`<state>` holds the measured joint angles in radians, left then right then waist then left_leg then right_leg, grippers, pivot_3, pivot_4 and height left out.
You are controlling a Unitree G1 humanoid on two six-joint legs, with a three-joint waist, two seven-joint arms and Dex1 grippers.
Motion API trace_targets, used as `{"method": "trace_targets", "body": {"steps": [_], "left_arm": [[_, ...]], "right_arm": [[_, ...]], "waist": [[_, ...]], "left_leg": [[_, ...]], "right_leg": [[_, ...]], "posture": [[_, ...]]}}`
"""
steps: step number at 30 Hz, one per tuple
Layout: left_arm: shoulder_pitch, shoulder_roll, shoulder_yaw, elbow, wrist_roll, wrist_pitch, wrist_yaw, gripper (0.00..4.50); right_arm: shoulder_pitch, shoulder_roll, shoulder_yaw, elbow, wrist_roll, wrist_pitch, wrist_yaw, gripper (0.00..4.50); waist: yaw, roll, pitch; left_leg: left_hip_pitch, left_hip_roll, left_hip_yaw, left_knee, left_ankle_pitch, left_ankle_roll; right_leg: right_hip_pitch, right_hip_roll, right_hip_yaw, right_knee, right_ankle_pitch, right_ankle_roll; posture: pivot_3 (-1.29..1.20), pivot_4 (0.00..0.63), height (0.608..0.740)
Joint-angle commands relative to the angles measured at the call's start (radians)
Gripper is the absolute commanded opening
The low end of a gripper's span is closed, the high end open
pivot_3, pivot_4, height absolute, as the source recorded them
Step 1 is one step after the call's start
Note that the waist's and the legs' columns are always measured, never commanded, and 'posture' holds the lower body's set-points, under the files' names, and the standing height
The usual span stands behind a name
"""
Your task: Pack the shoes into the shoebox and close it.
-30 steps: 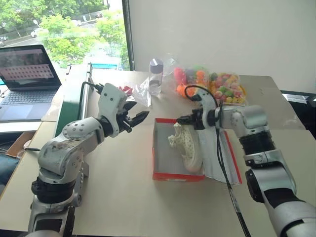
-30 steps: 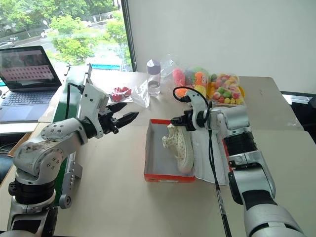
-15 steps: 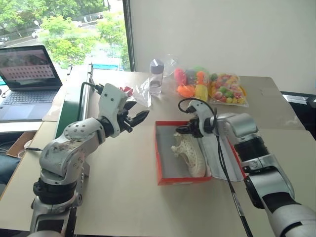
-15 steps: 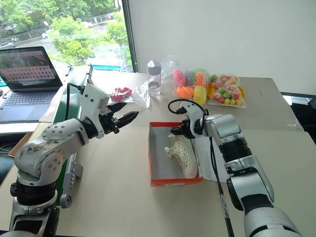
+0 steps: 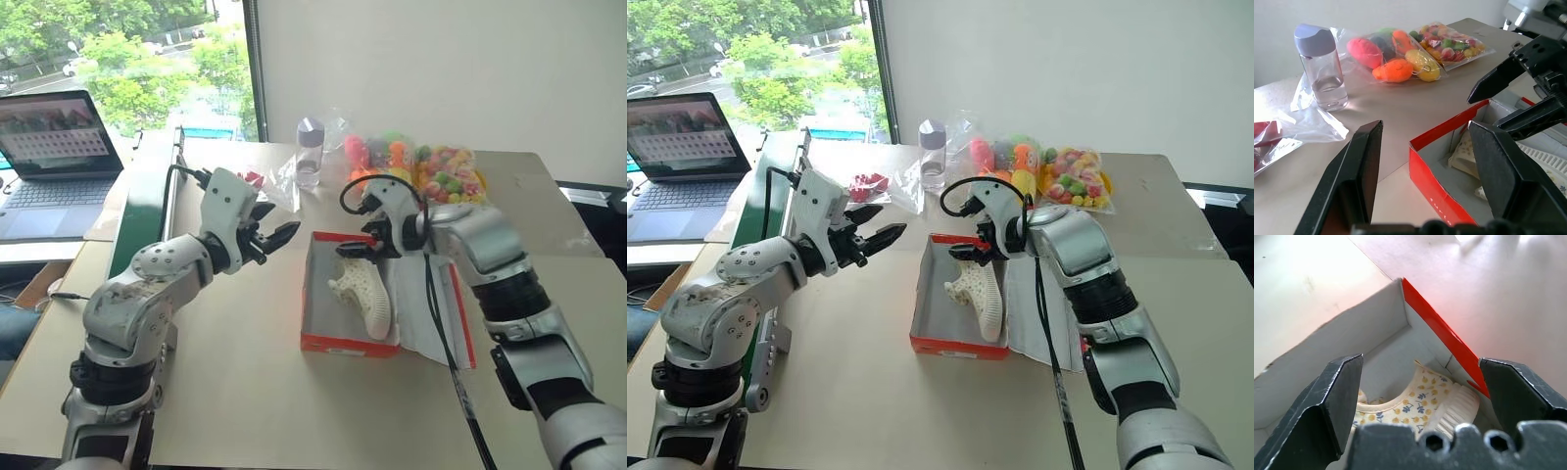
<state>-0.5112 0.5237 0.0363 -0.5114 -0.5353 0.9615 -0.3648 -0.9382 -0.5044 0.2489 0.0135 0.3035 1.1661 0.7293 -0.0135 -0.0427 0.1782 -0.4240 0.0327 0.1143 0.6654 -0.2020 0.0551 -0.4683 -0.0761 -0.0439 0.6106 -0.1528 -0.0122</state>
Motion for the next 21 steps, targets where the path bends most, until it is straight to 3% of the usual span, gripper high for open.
{"method": "trace_targets", "body": {"steps": [1,4,7,9,17,21], "left_arm": [[-0.015,0.02,0.046,0.003,0.034,0.002,0.037,2.98],[-0.001,0.022,0.09,0.022,0.057,0.022,0.082,2.98],[0.01,0.005,0.174,0.032,0.052,0.053,0.136,3.65],[0.013,-0.006,0.223,0.029,0.052,0.082,0.175,4.42],[0.098,-0.003,0.425,-0.032,0.135,0.143,0.335,4.47],[0.127,-0.065,0.527,-0.071,0.148,0.153,0.406,4.47]], "right_arm": [[-0.079,-0.008,-0.13,-0.116,0.145,0.003,0.108,4.45],[-0.097,0.024,-0.239,-0.114,0.247,-0.063,0.164,4.45],[-0.091,0.04,-0.277,-0.08,0.276,-0.154,0.2,4.5],[-0.084,0.051,-0.292,-0.051,0.305,-0.171,0.226,4.5],[-0.065,0.089,-0.215,0.083,0.233,-0.351,0.269,4.5],[-0.068,0.131,-0.152,0.166,0.143,-0.477,0.246,4.5]], "waist": [[-0.001,0.0,0.0],[0.0,0.0,0.0],[0.001,0.0,0.0],[0.001,0.0,0.0],[-0.005,0.0,0.0],[-0.001,0.0,0.0]], "left_leg": [[0.0,0.0,0.0,0.0,0.0,0.0],[0.0,0.001,0.0,0.0,0.0,0.0],[0.001,0.001,-0.001,0.0,0.0,0.0],[0.001,0.0,-0.001,0.0,0.0,0.0],[0.001,0.001,0.0,0.0,0.0,0.0],[0.001,0.001,0.0,0.0,0.0,0.0]], "right_leg": [[0.0,0.0,0.0,0.0,0.0,0.0],[0.0,0.001,-0.001,0.0,0.0,0.0],[0.001,0.0,-0.001,0.0,0.0,0.0],[0.001,0.0,-0.001,0.0,0.0,0.0],[0.001,0.0,-0.001,0.0,0.002,-0.004],[0.001,0.0,-0.001,0.0,0.002,-0.004]], "posture": [[0.0,0.15,0.74],[0.0,0.15,0.74],[0.0,0.15,0.74],[0.0,0.15,0.74],[0.0,0.15,0.74],[0.0,0.15,0.74]]}}
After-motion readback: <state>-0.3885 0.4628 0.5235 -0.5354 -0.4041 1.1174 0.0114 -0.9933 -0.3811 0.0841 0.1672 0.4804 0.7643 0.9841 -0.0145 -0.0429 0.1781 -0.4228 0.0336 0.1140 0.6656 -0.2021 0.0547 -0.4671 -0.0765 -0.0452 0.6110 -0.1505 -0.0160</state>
